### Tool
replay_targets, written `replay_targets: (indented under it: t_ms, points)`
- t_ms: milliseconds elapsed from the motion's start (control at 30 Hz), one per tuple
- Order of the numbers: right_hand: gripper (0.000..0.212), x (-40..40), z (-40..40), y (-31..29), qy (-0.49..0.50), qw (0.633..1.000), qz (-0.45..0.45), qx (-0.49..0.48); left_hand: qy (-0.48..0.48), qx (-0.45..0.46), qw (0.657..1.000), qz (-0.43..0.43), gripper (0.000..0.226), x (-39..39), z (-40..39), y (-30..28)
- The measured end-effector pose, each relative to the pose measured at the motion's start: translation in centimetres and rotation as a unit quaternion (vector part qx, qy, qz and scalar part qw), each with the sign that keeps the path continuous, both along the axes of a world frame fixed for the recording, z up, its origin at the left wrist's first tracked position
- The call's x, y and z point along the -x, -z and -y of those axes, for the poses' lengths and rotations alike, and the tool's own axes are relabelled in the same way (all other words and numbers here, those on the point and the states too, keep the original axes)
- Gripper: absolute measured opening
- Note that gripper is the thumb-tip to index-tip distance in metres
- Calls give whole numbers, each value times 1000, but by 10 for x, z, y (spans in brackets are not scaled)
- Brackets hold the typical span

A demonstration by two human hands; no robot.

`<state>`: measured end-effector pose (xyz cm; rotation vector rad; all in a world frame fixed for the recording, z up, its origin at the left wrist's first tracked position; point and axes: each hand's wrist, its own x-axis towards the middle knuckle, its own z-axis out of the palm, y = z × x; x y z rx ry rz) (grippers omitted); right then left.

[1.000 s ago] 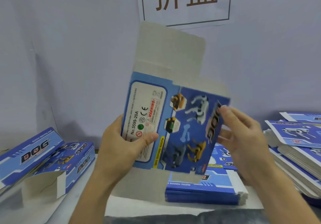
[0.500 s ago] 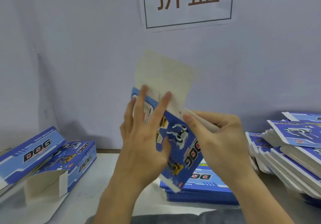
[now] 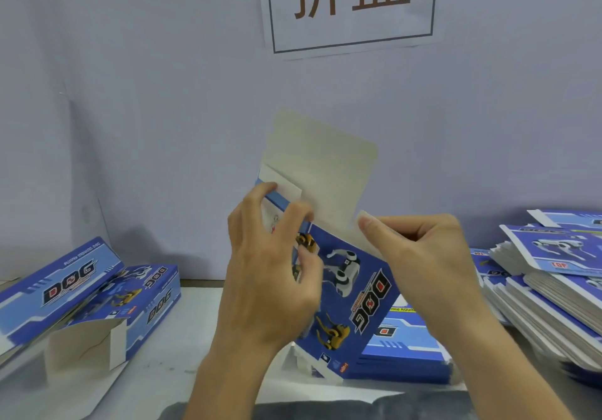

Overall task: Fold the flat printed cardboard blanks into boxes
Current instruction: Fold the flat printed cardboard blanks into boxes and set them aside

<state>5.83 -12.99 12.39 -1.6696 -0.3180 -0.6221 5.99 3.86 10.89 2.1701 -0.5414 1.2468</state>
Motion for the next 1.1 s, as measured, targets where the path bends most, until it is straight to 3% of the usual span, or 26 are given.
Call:
replay_targets:
  t_ms: [67, 167, 233, 367, 433, 533, 633, 833, 1000, 1100]
  points:
    - [37, -3, 6, 1, 37, 999, -7, -16, 45, 13, 999, -9, 23, 4, 3, -2]
    - [30, -5, 9, 3, 84, 996, -9, -19, 80, 20, 994, -65, 53, 7, 8, -2]
    - [29, -3, 6, 1, 88, 996, -4, -11, 73, 19, 993, -90, 71, 6, 6, -4]
    - [37, -3, 3, 1, 50, 999, 7, -6, 32, 24, 997, -73, 72, 3, -2, -7]
    - [57, -5, 7, 3, -38, 999, -2, 9, 29, 48, 996, -64, 75, 5, -4, -10]
    - [70, -7, 12, 5, -261, 964, -16, 51, 71, 152, 985, -47, 72, 7, -11, -16]
    - [98, -8, 2, 14, -287, 951, -18, 111, 99, 204, 972, -59, 74, 12, -16, -23]
    - [73, -6, -11, 20, -259, 966, 11, -1, 219, 233, 944, -75, 59, 28, -4, -32]
    - [82, -5, -15, 15, -212, 973, 26, -84, 158, 234, 959, -30, 51, 26, 5, -29]
    - [71, -3, -10, 10, -197, 977, 39, -64, 203, 262, 942, -46, 68, 22, 9, -27]
